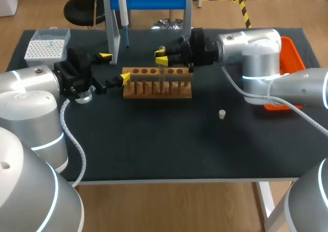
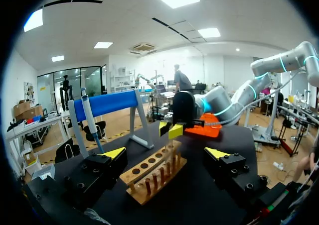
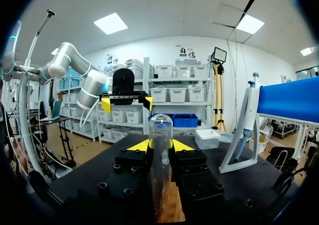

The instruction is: Invert the test tube, pick up the pipette, mount the tip to pipette, aspirate from beaker and dispense into the tube, eject the tip, return the pipette, and cap with the stopper.

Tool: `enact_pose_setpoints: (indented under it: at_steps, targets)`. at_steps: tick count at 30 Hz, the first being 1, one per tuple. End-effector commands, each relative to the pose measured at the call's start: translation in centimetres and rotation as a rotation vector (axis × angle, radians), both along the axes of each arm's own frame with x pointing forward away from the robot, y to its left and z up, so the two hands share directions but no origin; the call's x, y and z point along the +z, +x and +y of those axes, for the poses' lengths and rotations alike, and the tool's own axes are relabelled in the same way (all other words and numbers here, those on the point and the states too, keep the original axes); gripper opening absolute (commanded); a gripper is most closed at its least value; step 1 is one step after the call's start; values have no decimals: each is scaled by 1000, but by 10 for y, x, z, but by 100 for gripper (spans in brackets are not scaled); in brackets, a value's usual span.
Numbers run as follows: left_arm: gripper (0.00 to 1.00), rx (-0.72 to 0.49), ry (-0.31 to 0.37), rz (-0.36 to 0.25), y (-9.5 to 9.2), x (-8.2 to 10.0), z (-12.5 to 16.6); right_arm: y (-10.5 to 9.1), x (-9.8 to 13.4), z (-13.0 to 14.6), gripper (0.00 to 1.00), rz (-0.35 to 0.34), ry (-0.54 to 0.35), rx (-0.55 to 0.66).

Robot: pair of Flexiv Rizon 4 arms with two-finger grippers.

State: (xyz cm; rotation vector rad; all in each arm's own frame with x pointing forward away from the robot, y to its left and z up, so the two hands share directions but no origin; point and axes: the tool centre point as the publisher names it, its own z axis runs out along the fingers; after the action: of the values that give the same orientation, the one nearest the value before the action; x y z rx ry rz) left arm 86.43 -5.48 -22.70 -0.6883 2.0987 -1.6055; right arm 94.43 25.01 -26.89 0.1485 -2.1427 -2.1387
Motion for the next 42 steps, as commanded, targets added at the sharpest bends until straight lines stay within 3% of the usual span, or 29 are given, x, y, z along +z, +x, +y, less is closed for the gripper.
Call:
enact_pose_setpoints:
  at_steps: [1, 19, 42]
  targets:
    - [100, 4, 0, -3, -1, -1, -1, -1, 7, -4, 0, -3, -4, -5]
    - [100, 4, 0, -3, -1, -1, -1, -4, 25, -2, 0, -4, -9, -7]
    - [100, 4, 0, -3, -1, -1, -1, -12, 66, -9, 0, -51, 11, -22]
